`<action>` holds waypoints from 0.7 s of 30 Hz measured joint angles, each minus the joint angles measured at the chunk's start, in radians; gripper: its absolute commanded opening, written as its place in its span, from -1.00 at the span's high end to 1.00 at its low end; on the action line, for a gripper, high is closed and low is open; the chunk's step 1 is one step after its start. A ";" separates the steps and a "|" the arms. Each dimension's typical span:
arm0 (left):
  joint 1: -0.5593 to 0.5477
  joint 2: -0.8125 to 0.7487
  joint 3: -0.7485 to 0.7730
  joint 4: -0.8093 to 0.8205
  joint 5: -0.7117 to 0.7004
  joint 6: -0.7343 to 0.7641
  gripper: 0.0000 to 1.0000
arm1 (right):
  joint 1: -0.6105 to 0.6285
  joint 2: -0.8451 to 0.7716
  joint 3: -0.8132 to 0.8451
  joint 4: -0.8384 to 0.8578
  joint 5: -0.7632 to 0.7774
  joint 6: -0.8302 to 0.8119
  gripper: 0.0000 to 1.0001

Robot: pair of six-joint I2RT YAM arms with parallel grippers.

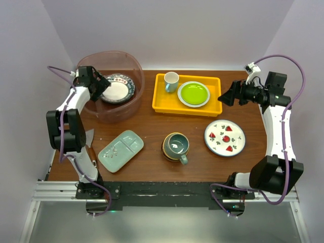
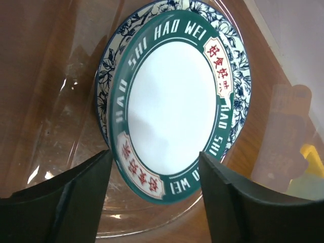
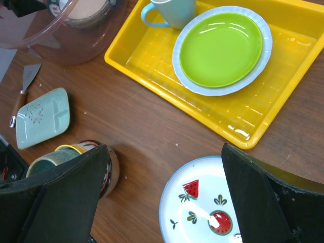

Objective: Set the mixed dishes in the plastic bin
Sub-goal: Place the plate in the plastic bin.

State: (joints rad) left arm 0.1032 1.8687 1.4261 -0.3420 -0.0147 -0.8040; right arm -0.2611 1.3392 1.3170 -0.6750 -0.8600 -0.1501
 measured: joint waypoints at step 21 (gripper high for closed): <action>0.003 -0.338 -0.053 -0.043 -0.003 0.032 -1.00 | 0.000 0.000 0.001 -0.044 0.005 -0.055 -0.96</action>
State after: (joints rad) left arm 0.1066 1.5307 1.3731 -0.3847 -0.0174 -0.7719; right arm -0.2611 1.3392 1.3182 -0.7193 -0.8551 -0.2050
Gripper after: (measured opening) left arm 0.997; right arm 0.983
